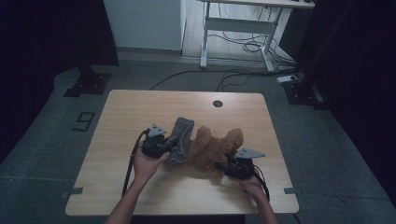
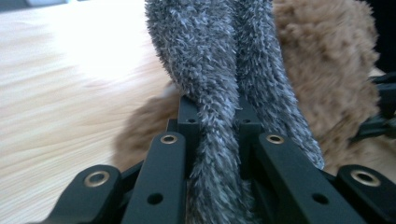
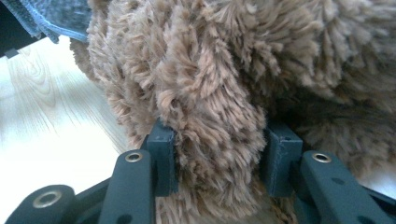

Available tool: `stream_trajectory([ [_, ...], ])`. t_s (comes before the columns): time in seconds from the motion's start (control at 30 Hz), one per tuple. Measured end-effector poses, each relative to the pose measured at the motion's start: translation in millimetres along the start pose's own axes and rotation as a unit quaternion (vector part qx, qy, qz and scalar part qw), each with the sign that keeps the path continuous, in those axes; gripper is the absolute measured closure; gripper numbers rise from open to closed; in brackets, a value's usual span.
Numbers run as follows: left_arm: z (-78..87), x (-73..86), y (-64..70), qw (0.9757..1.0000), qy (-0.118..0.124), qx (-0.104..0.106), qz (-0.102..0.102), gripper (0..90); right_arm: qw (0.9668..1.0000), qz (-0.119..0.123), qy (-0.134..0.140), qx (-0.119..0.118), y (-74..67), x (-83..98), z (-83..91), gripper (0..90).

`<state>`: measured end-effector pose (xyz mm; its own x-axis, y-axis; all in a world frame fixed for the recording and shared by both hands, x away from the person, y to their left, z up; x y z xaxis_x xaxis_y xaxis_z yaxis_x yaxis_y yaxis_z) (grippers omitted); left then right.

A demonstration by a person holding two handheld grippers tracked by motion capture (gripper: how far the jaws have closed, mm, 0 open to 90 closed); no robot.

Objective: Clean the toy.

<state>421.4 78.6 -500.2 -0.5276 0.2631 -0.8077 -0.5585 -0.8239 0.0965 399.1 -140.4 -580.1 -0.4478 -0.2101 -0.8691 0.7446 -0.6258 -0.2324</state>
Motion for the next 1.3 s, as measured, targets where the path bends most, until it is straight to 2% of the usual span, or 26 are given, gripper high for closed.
stream_trajectory([
  [0.03, 3.2, 2.6, -6.4, 1.0000, 0.000, -0.007, 0.002, 78.2, 1.0000, -0.001, 0.000, 0.000, 0.3, 0.0, 0.0, 55.0],
  [0.13, 7.4, 11.4, -19.8, 0.9997, 0.001, -0.004, 0.024, 78.1, 1.0000, 0.001, 0.000, -0.001, -0.2, 0.2, 0.1, 54.9],
  [0.23, 9.9, 19.3, -27.6, 0.9994, 0.004, -0.008, 0.034, 78.1, 1.0000, 0.002, -0.001, -0.003, -0.4, 0.3, 0.1, 54.8],
  [0.33, 15.7, 24.0, -30.8, 0.9992, 0.005, -0.010, 0.039, 78.1, 1.0000, 0.001, -0.001, -0.003, -0.4, 0.7, 0.1, 54.7],
  [0.5, 26.4, 16.8, -25.6, 0.9987, 0.020, 0.008, 0.045, 78.3, 1.0000, -0.005, 0.000, -0.002, 1.0, 0.9, 0.0, 54.7],
  [0.63, 28.5, 7.7, -14.2, 0.9985, 0.035, 0.018, 0.039, 78.3, 1.0000, -0.009, 0.002, -0.002, 1.9, 0.8, -0.1, 54.7],
  [0.8, 25.9, -1.1, -0.2, 0.9978, 0.042, 0.035, 0.036, 78.2, 1.0000, -0.008, 0.001, -0.002, 2.0, 0.9, 0.0, 54.6],
  [0.87, 26.2, -6.1, 6.0, 0.9977, 0.047, 0.040, 0.029, 78.2, 1.0000, -0.008, 0.001, -0.002, 2.1, 0.9, -0.1, 54.6],
  [1.0, 27.9, -22.0, 24.8, 0.9960, 0.062, 0.063, 0.009, 78.3, 0.9999, -0.009, 0.001, -0.005, 2.6, 0.8, -0.2, 54.7],
  [1.1, 26.8, -37.1, 46.9, 0.9929, 0.073, 0.093, -0.001, 78.2, 0.9999, -0.012, 0.002, -0.006, 3.3, 0.5, -0.5, 54.7],
  [1.17, 21.9, -45.6, 62.8, 0.9917, 0.075, 0.103, -0.011, 78.2, 0.9999, -0.012, 0.002, -0.006, 3.3, 0.4, -0.5, 54.7],
  [1.3, 1.1, -63.5, 102.5, 0.9894, 0.066, 0.124, -0.037, 78.2, 0.9999, -0.010, 0.001, -0.005, 2.5, 0.7, -0.3, 54.7],
])
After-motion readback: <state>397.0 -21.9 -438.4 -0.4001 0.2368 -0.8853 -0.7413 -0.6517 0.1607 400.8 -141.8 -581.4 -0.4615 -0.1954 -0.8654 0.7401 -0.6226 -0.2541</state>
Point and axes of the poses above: each handheld gripper's, and its own axes: z roughly backward along the jaws, x roughly out of its underside, y roughly to its right, the point moved 10 cm from there along -z, roughly forward along the jaws, and after that the axes turned 2 degrees about -x, right-handed, at the moved point
